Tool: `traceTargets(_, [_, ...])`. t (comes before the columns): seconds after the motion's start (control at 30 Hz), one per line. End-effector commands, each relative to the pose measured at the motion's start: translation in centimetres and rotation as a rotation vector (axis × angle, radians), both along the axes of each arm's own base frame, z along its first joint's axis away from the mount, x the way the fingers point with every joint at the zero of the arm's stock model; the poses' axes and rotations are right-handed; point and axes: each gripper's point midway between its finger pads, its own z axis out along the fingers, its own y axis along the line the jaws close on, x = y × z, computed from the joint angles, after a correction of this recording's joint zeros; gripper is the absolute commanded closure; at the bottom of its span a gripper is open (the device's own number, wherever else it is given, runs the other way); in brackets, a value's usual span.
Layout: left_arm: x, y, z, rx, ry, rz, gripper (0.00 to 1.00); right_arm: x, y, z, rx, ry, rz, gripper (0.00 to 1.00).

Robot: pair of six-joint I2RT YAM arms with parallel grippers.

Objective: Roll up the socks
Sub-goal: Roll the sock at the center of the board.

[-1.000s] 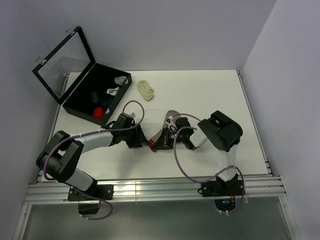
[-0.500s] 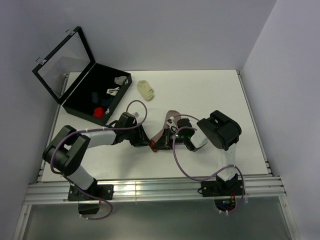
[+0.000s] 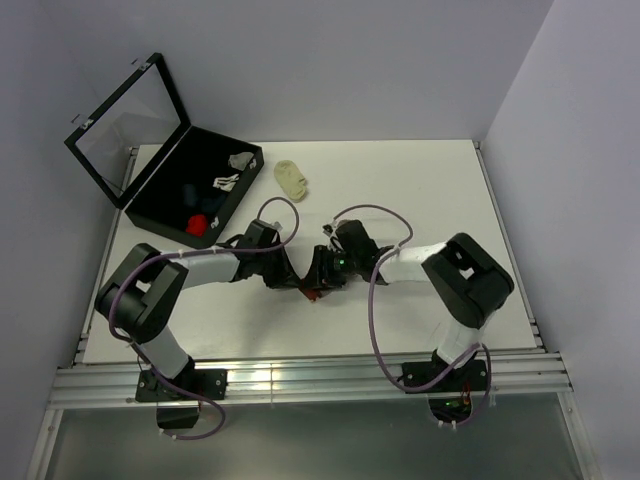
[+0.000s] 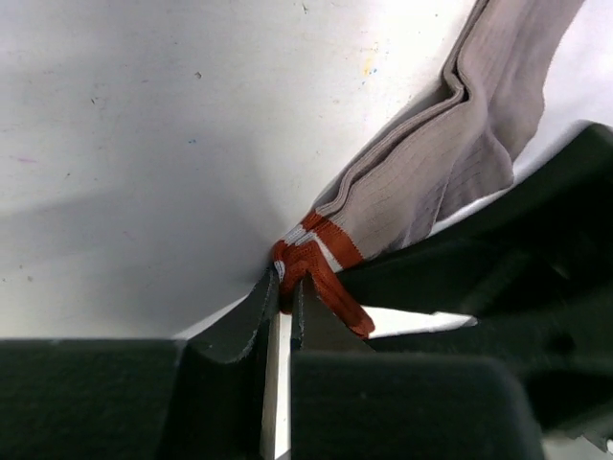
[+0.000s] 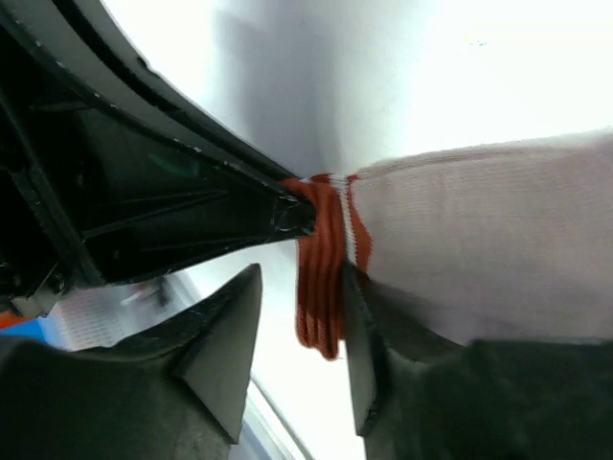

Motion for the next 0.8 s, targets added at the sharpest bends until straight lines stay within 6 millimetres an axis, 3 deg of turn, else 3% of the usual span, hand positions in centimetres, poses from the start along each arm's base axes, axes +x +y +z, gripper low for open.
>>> traceTargets(0.0, [-1.7, 3.8, -3.6, 0.226, 0.082, 0.032, 0.99, 1.0, -2.9, -0.3, -0.272, -0.165, -0.036, 0.52])
traceTargets(0.2, [-1.1, 3.7, -2.4, 0.257, 0.07, 0.021, 0.99, 2.2, -3.7, 3.8, -0.454, -0.456, -0.097, 0.5])
traceTargets(0.4, [-1.1, 3.6, -2.3, 0.266, 0.074, 0.015, 0.99, 1.0, -1.3, 6.1, -0.53, -0.695, -0.032, 0.58])
traceTargets(0.6, [-0.9, 3.6, -2.0, 0.272, 0.071, 0.015, 0.99, -0.5, 1.1, 4.6, -0.56, -0.756, 0.059, 0.62])
traceTargets(0.77, [-1.1, 3.6, -2.2, 0.277, 0.079, 0.012, 0.99, -0.5, 1.7, 2.4, -0.601, -0.754, 0.091, 0.65])
